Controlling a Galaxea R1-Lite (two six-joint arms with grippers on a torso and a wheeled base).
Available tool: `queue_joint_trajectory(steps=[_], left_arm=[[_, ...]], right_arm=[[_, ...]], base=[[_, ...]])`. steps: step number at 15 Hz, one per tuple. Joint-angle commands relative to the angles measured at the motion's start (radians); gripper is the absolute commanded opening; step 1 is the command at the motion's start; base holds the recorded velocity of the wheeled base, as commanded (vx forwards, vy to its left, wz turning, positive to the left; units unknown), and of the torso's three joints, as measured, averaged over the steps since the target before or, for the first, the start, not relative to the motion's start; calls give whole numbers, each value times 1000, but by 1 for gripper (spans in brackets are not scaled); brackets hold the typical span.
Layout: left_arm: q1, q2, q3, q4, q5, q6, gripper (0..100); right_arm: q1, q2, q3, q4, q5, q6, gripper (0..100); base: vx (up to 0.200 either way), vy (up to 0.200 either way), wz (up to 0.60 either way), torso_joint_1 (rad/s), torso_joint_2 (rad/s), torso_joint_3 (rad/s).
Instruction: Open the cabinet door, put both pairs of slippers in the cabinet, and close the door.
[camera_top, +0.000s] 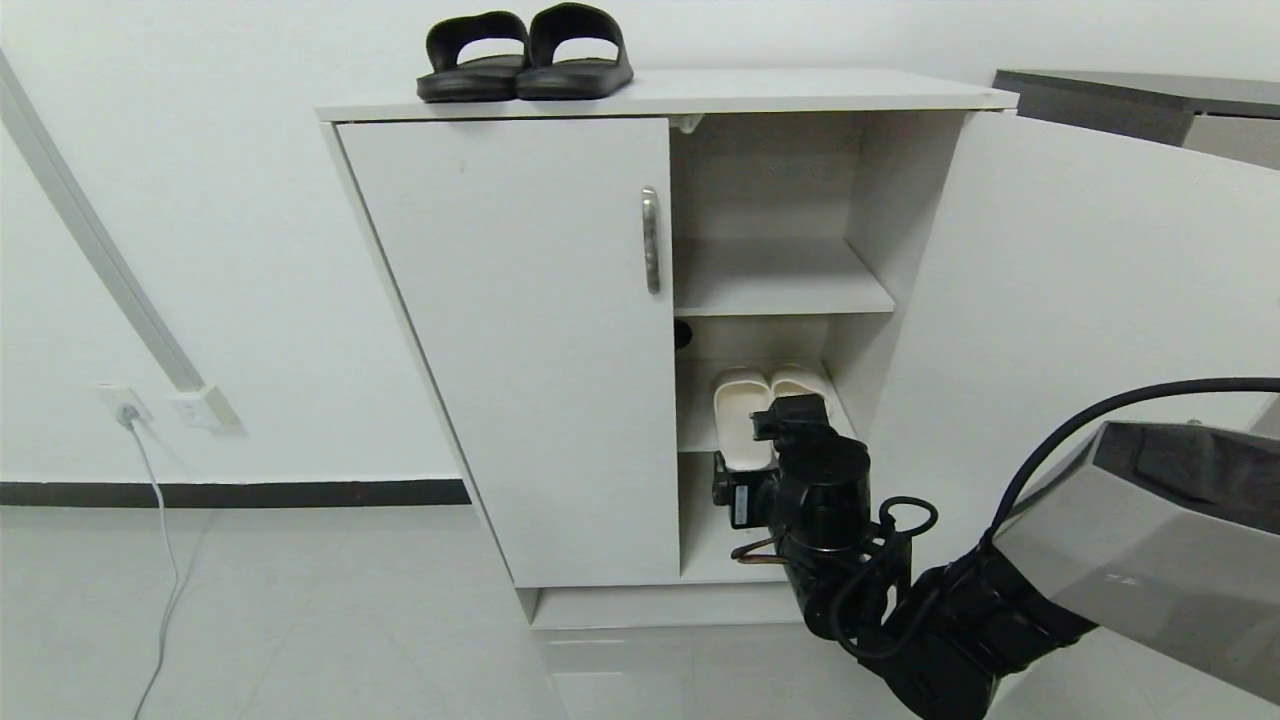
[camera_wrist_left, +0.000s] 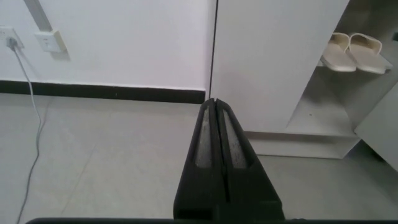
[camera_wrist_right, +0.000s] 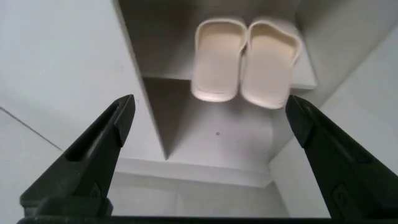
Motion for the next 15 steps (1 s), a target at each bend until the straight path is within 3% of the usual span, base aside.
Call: queue_joint_trajectory(steps=[1,13,15], left_arm=[[0,2,0,0,1,-1,0],[0,1,0,-1,2,-1,0],[0,1,0,-1,2,-2,0]], right_arm=[[2,2,0,-1,0,0,100],[4,2,5,-14,0,-3,100],[4,2,7,-14,0,-2,100]], base=[[0,200,0,2,-2,7],[0,200,0,2,4,3],[0,0,0,0,0,0]])
